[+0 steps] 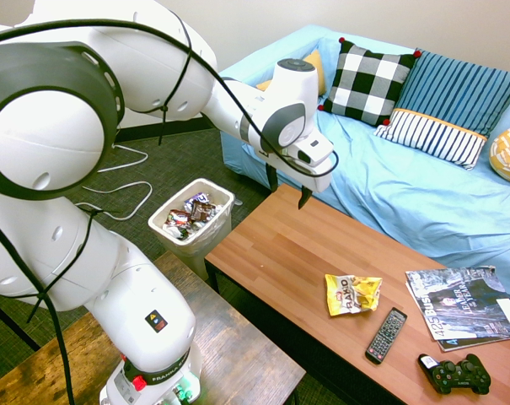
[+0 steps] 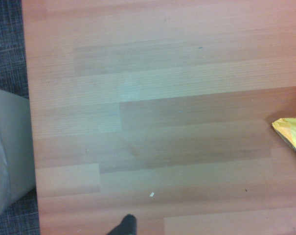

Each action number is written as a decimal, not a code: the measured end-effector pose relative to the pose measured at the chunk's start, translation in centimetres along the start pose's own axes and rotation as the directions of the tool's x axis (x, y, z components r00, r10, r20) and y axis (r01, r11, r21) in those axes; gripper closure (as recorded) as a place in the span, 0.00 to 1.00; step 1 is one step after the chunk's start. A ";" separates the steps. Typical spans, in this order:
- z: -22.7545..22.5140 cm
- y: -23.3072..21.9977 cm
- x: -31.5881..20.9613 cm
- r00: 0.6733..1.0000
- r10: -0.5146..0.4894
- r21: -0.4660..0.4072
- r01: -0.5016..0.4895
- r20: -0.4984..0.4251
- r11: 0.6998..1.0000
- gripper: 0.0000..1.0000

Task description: Throw the chip bag in the trash bin

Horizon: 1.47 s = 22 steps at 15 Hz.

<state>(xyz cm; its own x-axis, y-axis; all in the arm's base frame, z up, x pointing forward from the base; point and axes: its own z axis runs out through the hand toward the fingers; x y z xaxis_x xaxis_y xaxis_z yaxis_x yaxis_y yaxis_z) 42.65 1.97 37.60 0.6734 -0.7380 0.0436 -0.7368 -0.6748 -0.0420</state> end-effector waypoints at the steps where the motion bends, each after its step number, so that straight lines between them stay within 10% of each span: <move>1: 0.0 0.0 0.0 1.000 0.000 -0.002 0.000 0.002 1.000 0.00; 22: 21.2 7.7 23.0 0.888 0.459 -0.192 -0.454 -0.018 0.870 0.00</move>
<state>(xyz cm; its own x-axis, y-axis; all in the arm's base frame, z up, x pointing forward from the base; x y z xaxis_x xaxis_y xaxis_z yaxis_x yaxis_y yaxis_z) 53.73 -20.30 17.10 0.2585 -0.9653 0.0376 -0.9584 -0.2514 0.1349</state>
